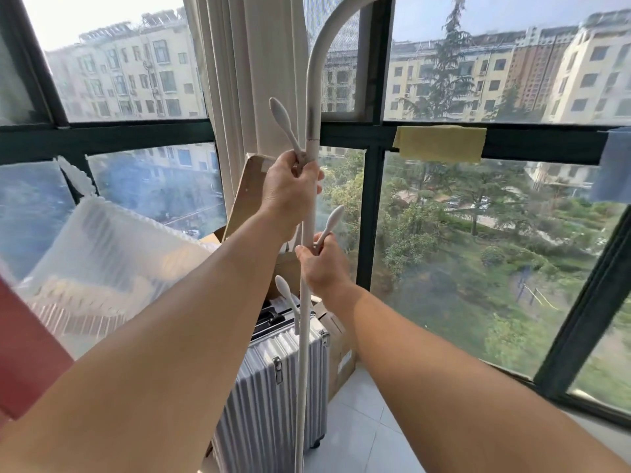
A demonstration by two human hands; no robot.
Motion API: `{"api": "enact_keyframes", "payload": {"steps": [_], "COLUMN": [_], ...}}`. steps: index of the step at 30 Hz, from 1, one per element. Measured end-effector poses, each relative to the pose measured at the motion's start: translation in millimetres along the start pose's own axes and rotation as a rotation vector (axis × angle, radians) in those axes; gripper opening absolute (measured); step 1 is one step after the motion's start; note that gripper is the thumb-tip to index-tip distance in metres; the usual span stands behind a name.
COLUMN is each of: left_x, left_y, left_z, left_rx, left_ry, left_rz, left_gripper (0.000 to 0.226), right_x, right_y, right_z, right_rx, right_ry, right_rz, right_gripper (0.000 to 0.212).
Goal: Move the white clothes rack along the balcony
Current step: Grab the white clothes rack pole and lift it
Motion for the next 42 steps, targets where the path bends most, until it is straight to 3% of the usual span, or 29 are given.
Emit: {"api": "enact_keyframes", "payload": {"steps": [8, 22, 33, 38, 42], "left_x": [-7.4, 5.0, 25.3, 35.1, 43.8], "left_y": [43.1, 126.6, 190.6, 231.4, 269.3], "left_z": [10.3, 29.7, 45.4, 56.9, 68.4], "left_rx": [0.003, 0.015, -0.032, -0.022, -0.008], "left_ry": [0.005, 0.021, 0.044, 0.047, 0.071], "left_rz": [-0.019, -0.128, -0.215, -0.274, -0.341], "left_gripper": [0.005, 0.011, 0.002, 0.018, 0.010], "right_x": [-14.7, -19.8, -12.9, -13.8, -18.3], "right_y": [-41.3, -129.6, -195.9, -238.2, -274.2], "right_z": [4.2, 14.8, 25.5, 35.3, 43.6], "right_rx": [-0.050, 0.093, 0.189, 0.214, 0.243], "right_ry": [-0.031, -0.051, -0.039, -0.032, -0.042], "right_rz": [0.025, 0.134, 0.216, 0.291, 0.410], "right_gripper": [0.014, 0.013, 0.009, 0.010, 0.011]}}
Point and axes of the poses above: each hand's wrist, its own x-axis away from the middle knuckle, its own y-axis out of the palm, z = x × y, the point moved 3 cm from there along -x, towards the middle knuckle, and after that the axes turned 8 degrees about -x, right-handed, at the moved point
